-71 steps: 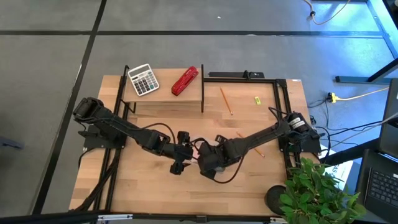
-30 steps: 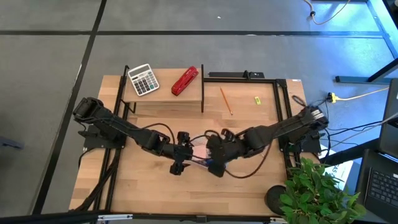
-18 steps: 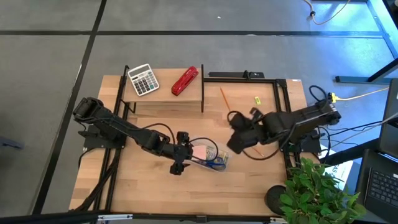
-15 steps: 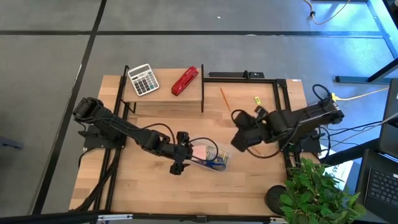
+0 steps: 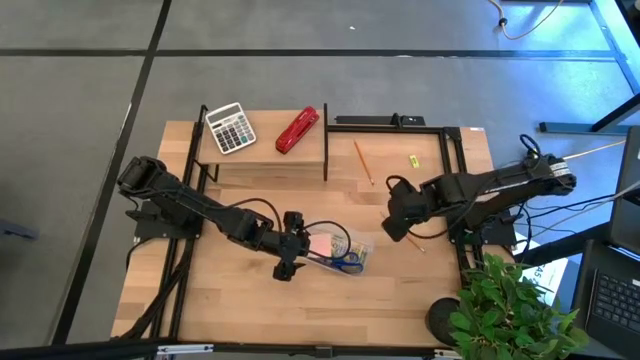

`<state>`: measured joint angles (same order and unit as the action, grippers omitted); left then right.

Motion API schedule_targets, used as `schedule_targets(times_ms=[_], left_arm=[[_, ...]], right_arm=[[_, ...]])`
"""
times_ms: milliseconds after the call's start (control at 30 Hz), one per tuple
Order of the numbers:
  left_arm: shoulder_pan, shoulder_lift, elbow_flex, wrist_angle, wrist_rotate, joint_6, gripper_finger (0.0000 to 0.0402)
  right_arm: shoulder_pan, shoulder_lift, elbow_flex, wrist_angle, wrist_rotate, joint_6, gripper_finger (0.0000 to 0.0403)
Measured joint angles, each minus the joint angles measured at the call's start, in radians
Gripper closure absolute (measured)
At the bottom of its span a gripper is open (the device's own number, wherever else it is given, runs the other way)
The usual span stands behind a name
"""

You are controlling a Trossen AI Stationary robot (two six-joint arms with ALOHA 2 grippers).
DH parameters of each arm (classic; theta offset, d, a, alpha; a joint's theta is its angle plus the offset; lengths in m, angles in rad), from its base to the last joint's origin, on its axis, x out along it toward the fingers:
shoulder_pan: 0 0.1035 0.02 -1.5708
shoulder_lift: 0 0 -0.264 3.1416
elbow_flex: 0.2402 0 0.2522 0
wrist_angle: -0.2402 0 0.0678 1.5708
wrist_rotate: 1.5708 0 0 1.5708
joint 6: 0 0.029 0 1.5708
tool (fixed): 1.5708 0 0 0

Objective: Pack school essentials
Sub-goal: Put the bottom orange pencil into the transparent supply box

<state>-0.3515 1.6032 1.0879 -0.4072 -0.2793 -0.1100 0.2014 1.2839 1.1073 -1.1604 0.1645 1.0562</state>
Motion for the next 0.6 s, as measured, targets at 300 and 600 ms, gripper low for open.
schedule_targets(times_ms=[300,600], left_arm=[[0.000,0.000,0.000,0.000,0.000,-0.021,0.0008],[0.001,0.000,-0.001,0.000,-0.001,-0.021,0.0008]], right_arm=[[-0.086,0.003,-0.124,0.044,-0.081,-0.010,0.0322],[-0.138,0.003,-0.124,0.046,-0.114,-0.123,0.0322]])
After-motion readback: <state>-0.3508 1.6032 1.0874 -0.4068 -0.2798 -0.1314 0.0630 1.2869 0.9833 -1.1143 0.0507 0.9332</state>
